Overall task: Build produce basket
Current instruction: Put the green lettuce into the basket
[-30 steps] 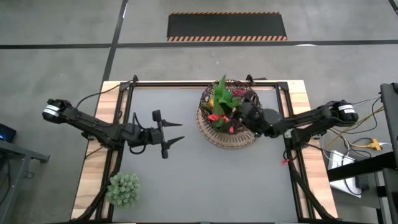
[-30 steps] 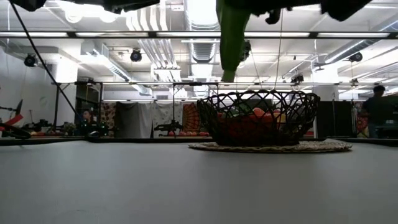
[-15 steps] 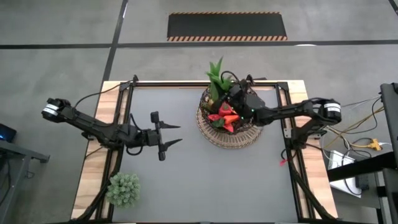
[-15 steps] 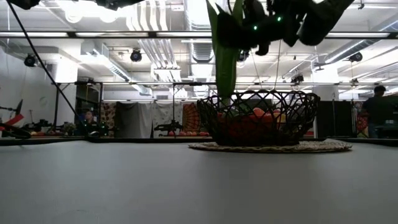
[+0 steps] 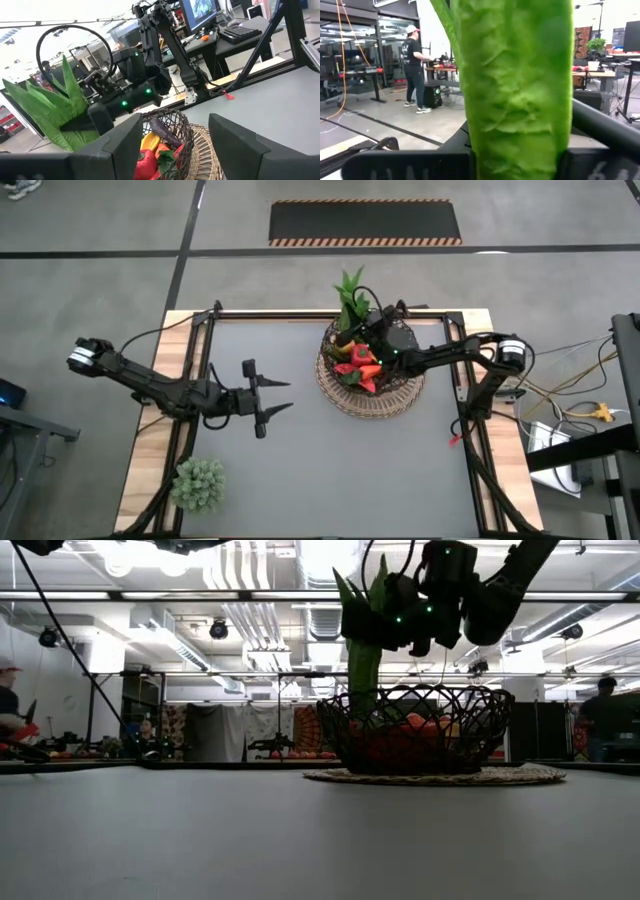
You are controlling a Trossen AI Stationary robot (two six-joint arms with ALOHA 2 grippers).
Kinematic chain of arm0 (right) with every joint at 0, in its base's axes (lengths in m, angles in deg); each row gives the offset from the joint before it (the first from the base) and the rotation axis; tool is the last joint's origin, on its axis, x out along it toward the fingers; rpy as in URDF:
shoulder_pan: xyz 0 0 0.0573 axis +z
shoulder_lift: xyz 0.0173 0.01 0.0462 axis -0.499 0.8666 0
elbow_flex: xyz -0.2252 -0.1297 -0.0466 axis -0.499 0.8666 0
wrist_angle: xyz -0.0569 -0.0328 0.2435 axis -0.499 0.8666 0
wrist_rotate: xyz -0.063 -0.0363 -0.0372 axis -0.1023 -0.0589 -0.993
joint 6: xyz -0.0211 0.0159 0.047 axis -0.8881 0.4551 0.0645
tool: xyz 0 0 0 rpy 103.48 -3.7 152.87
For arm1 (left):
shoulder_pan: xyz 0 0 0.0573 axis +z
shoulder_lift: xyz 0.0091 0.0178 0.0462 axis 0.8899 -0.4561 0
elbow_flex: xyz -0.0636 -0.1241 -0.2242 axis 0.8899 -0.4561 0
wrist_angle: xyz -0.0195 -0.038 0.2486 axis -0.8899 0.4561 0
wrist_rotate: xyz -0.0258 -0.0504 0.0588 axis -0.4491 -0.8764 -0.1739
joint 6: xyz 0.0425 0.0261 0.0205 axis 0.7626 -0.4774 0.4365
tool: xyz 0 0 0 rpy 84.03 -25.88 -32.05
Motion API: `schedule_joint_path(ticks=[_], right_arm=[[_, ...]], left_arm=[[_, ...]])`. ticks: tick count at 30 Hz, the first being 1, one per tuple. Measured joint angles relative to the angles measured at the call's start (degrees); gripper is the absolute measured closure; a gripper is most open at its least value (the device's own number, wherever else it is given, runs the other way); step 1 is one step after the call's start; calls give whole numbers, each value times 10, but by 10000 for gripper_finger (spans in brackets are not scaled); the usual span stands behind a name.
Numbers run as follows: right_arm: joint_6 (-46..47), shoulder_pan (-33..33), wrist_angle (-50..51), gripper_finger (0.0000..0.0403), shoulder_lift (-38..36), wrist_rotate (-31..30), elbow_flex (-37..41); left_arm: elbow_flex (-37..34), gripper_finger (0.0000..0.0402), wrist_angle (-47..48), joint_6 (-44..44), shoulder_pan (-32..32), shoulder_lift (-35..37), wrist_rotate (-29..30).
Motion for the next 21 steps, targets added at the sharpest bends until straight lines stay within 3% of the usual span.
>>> schedule_joint_path(ticks=[21], right_arm=[[-7, -1, -23, 369, 64, -30, -4]], left_arm=[[0, 191, 0, 1, 0, 0, 2]])
